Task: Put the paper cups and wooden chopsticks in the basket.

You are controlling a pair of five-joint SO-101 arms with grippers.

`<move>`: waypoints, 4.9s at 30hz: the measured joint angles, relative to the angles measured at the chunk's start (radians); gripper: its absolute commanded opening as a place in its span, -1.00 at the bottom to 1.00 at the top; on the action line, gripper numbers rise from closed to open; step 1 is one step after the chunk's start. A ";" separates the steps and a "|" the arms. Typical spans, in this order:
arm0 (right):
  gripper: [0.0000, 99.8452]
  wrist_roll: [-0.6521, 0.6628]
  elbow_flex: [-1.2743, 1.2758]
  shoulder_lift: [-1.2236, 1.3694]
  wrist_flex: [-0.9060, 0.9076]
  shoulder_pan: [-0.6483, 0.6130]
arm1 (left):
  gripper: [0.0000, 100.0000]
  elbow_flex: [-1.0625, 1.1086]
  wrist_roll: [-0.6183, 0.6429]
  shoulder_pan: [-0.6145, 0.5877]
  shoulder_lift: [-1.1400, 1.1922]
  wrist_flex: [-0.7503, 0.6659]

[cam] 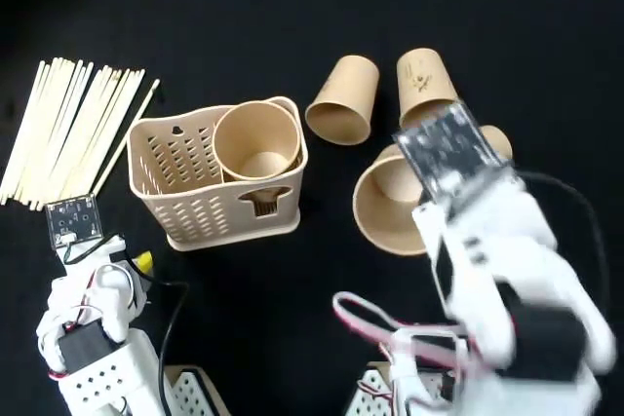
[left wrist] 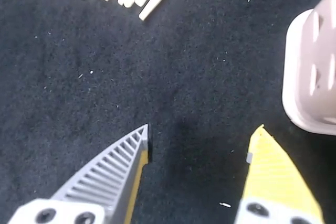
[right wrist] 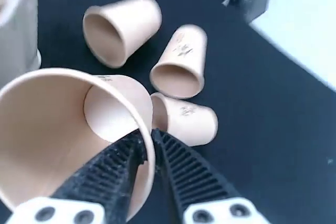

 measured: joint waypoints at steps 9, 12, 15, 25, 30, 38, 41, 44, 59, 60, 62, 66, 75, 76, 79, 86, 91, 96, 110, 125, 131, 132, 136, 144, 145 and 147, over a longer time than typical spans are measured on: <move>-0.98 -0.196 -0.580 0.330 0.133 -0.249 | -0.41 0.000 0.000 0.000 -0.002 0.000; -0.98 -0.262 -0.680 0.477 0.133 -0.347 | -0.41 0.000 0.000 0.000 0.000 0.000; -0.98 -0.321 -0.750 0.611 0.133 -0.422 | -0.41 0.000 0.000 0.000 0.000 0.000; -0.98 -0.381 -0.916 0.819 0.133 -0.577 | -0.41 0.000 -0.002 0.000 0.000 0.000; -0.98 -0.382 -0.921 0.919 0.133 -0.578 | -0.41 0.000 -0.002 0.000 0.000 0.000; -0.85 -0.382 -0.921 1.036 0.133 -0.580 | -0.41 0.000 -0.002 0.000 0.000 0.000; -0.48 -0.382 -0.921 1.065 0.133 -0.580 | -0.41 0.000 -0.002 0.000 0.000 0.000; -0.19 -0.344 -0.921 1.074 0.133 -0.582 | -0.41 0.000 -0.002 0.000 0.000 0.000; -0.33 0.014 -0.678 0.789 0.129 -0.413 | -0.41 0.000 -0.002 0.000 0.000 0.000; -0.33 0.040 -0.628 0.766 0.121 -0.385 | -0.41 0.000 -0.002 0.000 0.000 0.000; -0.33 0.075 -0.506 0.720 0.066 -0.334 | -0.41 0.000 -0.002 0.000 0.000 0.000; -0.33 0.107 -0.222 0.654 -0.114 -0.264 | -0.41 0.000 -0.002 0.000 0.000 0.000; -0.32 0.124 0.420 0.628 -0.718 -0.235 | -0.41 0.000 -0.002 0.000 0.000 0.000; -0.32 0.124 0.460 0.628 -0.776 -0.235 | -0.41 0.000 -0.002 0.000 0.000 0.000; -0.32 0.124 0.525 0.655 -0.931 -0.230 | -0.41 0.002 -0.002 0.000 0.000 0.000; -0.33 0.078 0.503 0.918 -1.220 -0.209 | -0.41 0.002 -0.002 0.000 0.000 0.000; -0.77 0.058 0.437 1.096 -1.332 -0.170 | -0.41 0.006 -0.002 0.000 -0.002 -0.003; -0.94 0.043 0.431 1.105 -1.363 -0.163 | -0.41 0.011 -0.002 0.000 -0.002 -0.017; -0.98 -0.031 0.542 0.687 -1.261 -0.135 | -0.41 0.011 -0.002 0.000 0.000 -0.017; -0.98 -0.258 -0.064 0.385 -0.351 -0.104 | -0.41 0.011 -0.002 0.000 0.000 -0.017; -0.98 -0.354 -0.382 0.388 -0.155 -0.152 | -0.41 0.011 -0.002 0.000 0.000 -0.017; -0.98 -0.359 -0.427 0.391 -0.130 -0.181 | -0.41 0.011 -0.002 0.000 0.000 -0.017; -0.98 -0.365 -0.522 0.393 -0.061 -0.368 | -0.41 0.011 -0.002 0.000 0.000 -0.017; -0.98 -0.394 -0.525 0.477 -0.049 -0.512 | -0.41 0.011 -0.002 0.000 0.000 -0.017; -0.98 -0.394 -0.519 0.496 -0.049 -0.512 | -0.41 0.011 -0.002 0.000 0.000 -0.017; -0.98 -0.394 -0.514 0.535 -0.054 -0.514 | -0.41 0.011 -0.002 0.000 0.000 -0.017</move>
